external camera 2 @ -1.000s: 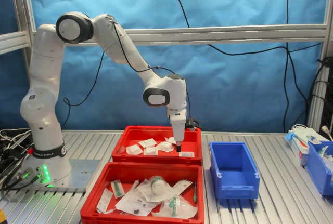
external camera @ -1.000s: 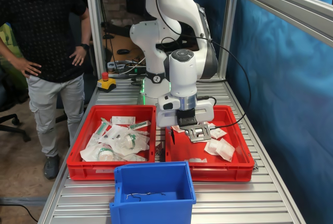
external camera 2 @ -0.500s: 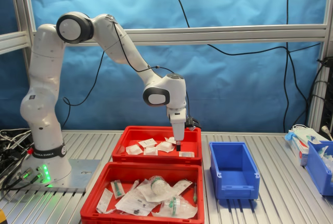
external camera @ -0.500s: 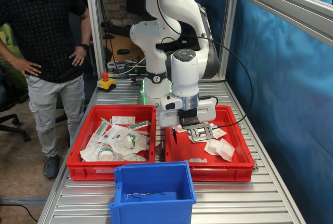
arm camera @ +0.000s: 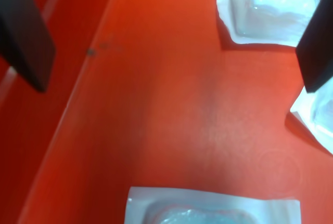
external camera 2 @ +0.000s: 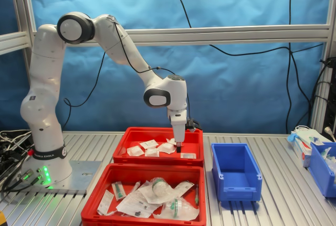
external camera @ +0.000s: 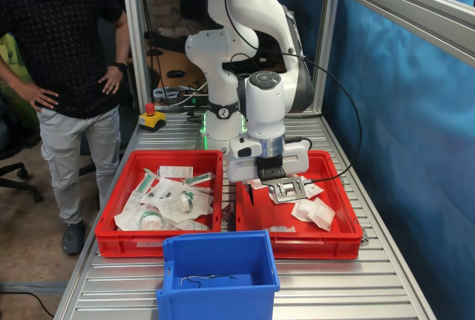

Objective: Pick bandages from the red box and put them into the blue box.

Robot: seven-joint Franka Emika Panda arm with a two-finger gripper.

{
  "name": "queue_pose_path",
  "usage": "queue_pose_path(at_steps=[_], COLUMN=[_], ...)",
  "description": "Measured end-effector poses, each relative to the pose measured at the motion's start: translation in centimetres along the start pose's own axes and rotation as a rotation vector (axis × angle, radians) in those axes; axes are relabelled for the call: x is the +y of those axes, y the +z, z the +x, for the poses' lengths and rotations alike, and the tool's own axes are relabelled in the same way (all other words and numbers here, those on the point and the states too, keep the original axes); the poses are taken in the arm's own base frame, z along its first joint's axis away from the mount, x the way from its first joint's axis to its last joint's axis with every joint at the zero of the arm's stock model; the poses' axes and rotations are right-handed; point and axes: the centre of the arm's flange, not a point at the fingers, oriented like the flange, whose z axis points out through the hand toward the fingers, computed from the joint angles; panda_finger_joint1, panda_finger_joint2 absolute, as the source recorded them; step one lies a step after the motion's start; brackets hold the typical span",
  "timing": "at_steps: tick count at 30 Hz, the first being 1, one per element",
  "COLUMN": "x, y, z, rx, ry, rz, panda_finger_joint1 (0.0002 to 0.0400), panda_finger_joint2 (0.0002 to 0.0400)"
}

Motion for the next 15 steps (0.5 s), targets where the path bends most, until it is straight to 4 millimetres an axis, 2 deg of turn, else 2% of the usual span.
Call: queue_pose_path(at_steps=[15], x=[-0.2], y=[0.8], z=[-1.3], rx=[-0.018], ry=[-0.018], rz=[-0.011], panda_finger_joint1=[0.04], panda_finger_joint2=[0.04])
